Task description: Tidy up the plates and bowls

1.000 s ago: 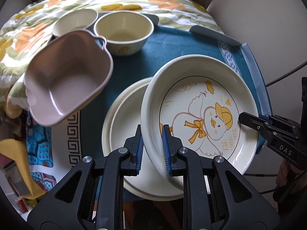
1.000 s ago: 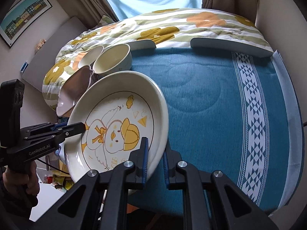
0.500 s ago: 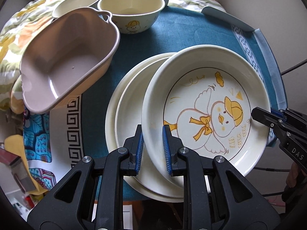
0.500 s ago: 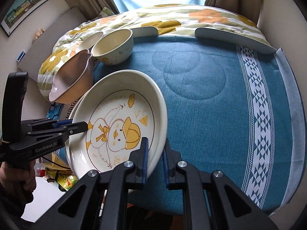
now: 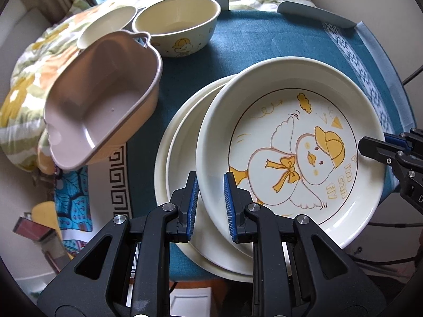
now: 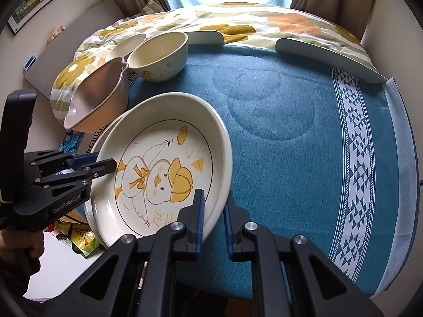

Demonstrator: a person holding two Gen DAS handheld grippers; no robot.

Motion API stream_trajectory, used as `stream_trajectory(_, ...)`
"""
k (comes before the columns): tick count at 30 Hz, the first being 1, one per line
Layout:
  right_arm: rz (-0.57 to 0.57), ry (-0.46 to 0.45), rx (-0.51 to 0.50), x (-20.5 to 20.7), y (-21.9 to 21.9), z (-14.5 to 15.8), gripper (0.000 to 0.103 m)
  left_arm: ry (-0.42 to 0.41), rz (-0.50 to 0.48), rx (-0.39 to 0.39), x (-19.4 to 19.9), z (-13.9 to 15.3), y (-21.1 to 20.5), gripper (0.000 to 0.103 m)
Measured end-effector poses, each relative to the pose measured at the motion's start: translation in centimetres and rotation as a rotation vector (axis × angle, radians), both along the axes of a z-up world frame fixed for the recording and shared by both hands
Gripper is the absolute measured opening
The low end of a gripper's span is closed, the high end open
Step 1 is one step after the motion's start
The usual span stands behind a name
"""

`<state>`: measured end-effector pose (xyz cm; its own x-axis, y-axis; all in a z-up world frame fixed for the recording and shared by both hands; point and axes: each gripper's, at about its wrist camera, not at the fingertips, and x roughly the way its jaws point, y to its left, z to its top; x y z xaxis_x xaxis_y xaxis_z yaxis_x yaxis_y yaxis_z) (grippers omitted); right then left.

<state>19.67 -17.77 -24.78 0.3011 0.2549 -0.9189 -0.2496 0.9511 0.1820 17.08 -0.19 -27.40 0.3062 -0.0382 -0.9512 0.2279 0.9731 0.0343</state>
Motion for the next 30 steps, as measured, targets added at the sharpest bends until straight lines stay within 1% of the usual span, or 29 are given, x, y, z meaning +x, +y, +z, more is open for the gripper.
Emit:
stream_trajectory(2, 0.011, 0.001, -0.014, -0.1, 0.3, -0.1, 0.013, -0.013, -0.01, 0.034, -0.1, 0.1, -0.2, 0.017)
stream_trajectory(5, 0.018, 0.007, -0.023, 0.0, 0.5, -0.3, 0.013, -0.022, -0.006, 0.058, -0.4, 0.1, -0.2, 0.017)
stream_trajectory(13, 0.026, 0.027, -0.047, 0.1, 1.5, -0.8, 0.013, -0.065, -0.028, 0.171, -1.0, 0.1, -1.0, 0.018)
stream_trajectory(19, 0.025, 0.029, -0.076, 0.2, 1.8, -0.9, 0.013, -0.083, -0.04, 0.214, -1.4, 0.1, -1.5, 0.017)
stream_trajectory(22, 0.028, 0.026, -0.099, 0.2, 2.3, -0.9, 0.013, -0.102, -0.056, 0.26, -1.6, 0.1, -2.0, 0.017)
stream_trajectory(30, 0.026, 0.025, -0.128, 0.1, 2.8, -1.0, 0.014, -0.107, -0.055, 0.27, -1.7, 0.2, -1.6, 0.017)
